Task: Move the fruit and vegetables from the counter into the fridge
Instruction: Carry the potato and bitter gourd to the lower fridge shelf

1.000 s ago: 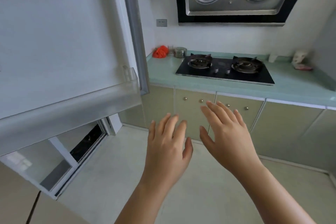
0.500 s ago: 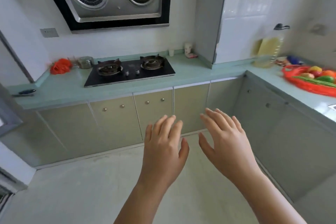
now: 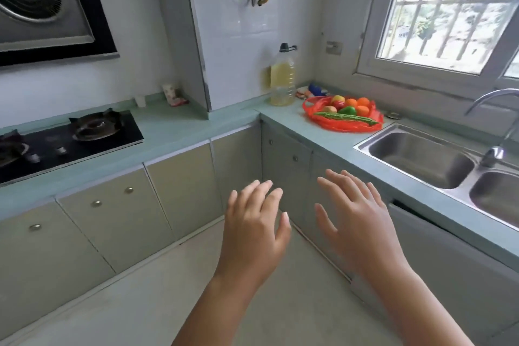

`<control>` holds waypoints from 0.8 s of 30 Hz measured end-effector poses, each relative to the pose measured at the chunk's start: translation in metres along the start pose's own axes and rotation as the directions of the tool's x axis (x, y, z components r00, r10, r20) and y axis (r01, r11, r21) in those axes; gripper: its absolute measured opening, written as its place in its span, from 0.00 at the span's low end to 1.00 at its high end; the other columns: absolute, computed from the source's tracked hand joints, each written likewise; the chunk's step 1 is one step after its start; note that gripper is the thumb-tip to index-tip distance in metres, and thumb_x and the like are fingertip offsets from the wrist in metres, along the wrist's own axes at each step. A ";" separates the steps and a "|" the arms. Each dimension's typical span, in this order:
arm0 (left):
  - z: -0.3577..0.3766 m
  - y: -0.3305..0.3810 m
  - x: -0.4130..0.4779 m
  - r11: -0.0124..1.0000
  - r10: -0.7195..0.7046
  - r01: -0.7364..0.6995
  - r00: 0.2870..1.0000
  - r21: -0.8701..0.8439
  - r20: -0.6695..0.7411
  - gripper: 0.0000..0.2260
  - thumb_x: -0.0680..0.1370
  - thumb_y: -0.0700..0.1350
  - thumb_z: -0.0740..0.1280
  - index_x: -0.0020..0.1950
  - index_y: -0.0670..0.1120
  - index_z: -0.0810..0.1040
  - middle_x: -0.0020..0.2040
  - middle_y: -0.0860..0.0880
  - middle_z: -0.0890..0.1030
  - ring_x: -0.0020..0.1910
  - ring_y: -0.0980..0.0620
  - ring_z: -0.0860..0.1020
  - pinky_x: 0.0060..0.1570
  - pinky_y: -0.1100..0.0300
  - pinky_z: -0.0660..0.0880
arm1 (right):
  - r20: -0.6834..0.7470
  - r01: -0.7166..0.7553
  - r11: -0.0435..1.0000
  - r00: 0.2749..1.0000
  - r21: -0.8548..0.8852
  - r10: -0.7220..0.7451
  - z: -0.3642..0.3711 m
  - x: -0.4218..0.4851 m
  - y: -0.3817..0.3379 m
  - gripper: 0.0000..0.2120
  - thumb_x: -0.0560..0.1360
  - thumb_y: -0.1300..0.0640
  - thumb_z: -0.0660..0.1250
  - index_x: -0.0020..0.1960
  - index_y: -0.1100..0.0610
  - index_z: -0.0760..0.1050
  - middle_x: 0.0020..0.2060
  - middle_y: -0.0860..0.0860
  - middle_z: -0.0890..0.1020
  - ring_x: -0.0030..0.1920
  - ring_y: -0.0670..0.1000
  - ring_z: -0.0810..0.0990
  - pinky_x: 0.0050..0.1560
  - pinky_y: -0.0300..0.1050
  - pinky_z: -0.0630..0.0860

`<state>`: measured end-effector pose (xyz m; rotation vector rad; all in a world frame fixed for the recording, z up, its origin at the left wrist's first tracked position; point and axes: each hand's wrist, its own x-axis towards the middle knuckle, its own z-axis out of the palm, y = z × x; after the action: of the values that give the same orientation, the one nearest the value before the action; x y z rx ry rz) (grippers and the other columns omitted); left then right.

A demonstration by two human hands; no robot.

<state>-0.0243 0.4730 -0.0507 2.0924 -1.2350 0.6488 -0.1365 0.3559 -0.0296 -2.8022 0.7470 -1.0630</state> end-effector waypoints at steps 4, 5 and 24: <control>0.048 0.037 0.029 0.994 0.084 -0.081 0.996 -0.077 0.038 0.17 0.73 0.49 0.58 0.55 0.43 0.79 0.56 0.45 0.80 0.59 0.47 0.72 0.57 0.41 0.69 | -0.016 -0.089 0.995 0.996 -0.054 0.088 -0.008 0.003 0.057 0.21 0.71 0.49 0.55 0.55 0.58 0.78 0.56 0.55 0.80 0.58 0.59 0.77 0.56 0.64 0.72; 0.059 0.044 0.035 0.990 0.104 -0.099 0.993 -0.096 0.047 0.17 0.73 0.49 0.58 0.55 0.43 0.79 0.56 0.45 0.80 0.58 0.46 0.73 0.57 0.41 0.70 | -0.023 -0.111 0.991 0.994 -0.074 0.109 -0.008 0.004 0.069 0.21 0.71 0.49 0.55 0.55 0.58 0.78 0.56 0.55 0.80 0.59 0.58 0.77 0.56 0.63 0.72; 0.241 -0.049 0.216 0.955 0.149 -0.123 0.986 -0.270 0.076 0.18 0.72 0.49 0.58 0.55 0.43 0.79 0.55 0.45 0.80 0.58 0.45 0.75 0.59 0.40 0.67 | -0.025 -0.218 0.956 0.976 -0.196 0.218 0.138 0.179 0.163 0.21 0.70 0.49 0.55 0.54 0.60 0.78 0.54 0.57 0.81 0.56 0.60 0.79 0.54 0.62 0.72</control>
<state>0.1393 0.1917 -0.0834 1.8464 -1.4448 0.4190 -0.0017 0.1140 -0.0603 -2.7877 1.1932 -1.0056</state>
